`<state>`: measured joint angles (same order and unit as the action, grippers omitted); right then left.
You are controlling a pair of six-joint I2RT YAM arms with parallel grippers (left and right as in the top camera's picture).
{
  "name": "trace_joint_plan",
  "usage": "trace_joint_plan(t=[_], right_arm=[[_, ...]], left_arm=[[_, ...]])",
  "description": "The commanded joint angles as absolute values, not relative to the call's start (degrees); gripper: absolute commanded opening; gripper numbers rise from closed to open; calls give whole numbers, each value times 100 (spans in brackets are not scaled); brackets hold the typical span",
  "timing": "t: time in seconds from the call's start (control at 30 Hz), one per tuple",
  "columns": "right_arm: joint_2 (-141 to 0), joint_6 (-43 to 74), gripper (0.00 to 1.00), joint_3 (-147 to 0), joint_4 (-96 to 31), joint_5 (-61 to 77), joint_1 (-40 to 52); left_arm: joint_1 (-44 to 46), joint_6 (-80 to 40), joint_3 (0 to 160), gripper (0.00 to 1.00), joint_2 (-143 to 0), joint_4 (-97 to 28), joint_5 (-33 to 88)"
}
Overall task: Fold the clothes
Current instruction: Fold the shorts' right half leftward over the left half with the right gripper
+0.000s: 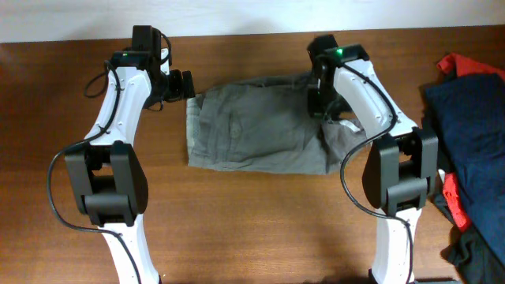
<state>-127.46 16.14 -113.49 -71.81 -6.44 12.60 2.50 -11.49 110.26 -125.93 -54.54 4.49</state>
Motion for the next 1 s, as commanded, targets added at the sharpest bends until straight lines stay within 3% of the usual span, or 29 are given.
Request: trace_joint_plan(t=[0.0, 0.97], right_arm=[[-12571, 1750, 4, -12027, -7308, -489, 1446], [-12326, 2005, 4, -12411, -7271, -322, 2102]], left_arm=[[235, -1037, 11142, 99, -12632, -5446, 469], [235, -1052, 11142, 99, -12632, -5513, -156]])
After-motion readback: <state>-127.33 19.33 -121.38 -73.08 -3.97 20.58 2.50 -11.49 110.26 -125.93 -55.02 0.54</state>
